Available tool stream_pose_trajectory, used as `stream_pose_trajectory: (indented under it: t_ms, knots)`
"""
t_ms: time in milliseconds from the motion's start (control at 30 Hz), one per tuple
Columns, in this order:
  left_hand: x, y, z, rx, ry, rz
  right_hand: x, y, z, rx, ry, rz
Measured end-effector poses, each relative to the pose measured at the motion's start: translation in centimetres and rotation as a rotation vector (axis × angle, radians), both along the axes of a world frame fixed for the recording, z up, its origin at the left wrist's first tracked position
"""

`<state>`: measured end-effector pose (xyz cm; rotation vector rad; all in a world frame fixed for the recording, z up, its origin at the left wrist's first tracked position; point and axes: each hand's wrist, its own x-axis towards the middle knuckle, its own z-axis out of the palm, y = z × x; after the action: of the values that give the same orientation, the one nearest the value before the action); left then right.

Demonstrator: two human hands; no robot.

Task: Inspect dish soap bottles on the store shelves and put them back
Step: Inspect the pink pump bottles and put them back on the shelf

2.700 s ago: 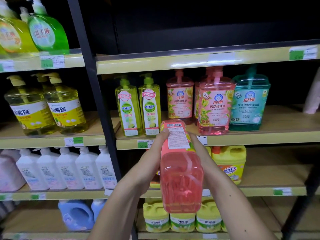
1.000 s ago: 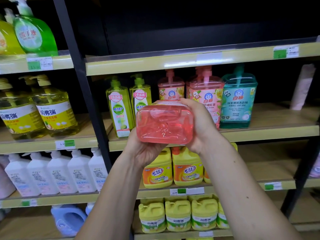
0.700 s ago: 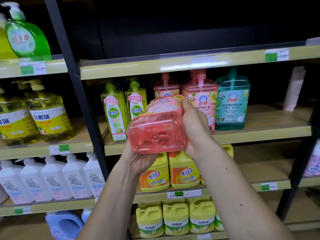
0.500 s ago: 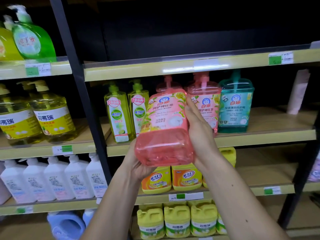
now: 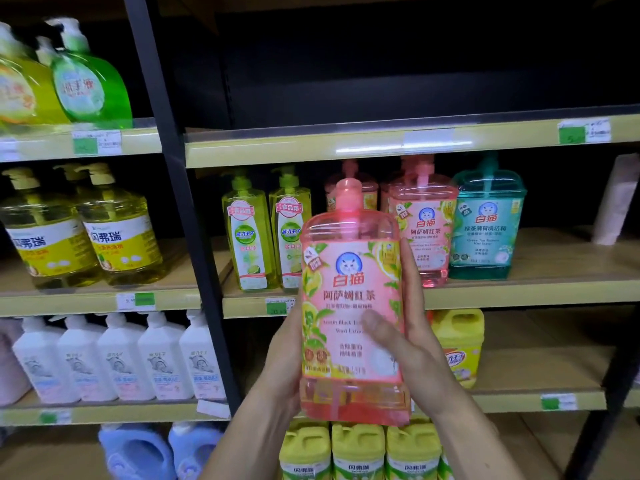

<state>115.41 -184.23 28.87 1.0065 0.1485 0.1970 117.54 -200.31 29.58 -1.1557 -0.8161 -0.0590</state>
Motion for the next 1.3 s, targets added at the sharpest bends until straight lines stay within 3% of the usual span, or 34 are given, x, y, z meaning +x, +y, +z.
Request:
stream_pose_trajectory:
  t_ms: [200,433,1300]
  knots:
    - [-1.0,0.0,-1.4,0.105,-0.022,0.027,0.0,-0.4,-0.9,-0.039,0.022,0.082]
    - [-1.1,0.8,-1.4,0.411,-0.113,0.028,0.5,-0.9,-2.2,-0.043,0.129,0.082]
    - [0.5,1.4,-2.9,0.444,-0.15,-0.016,1.8,-2.3,-2.2,-0.029,0.112,0.074]
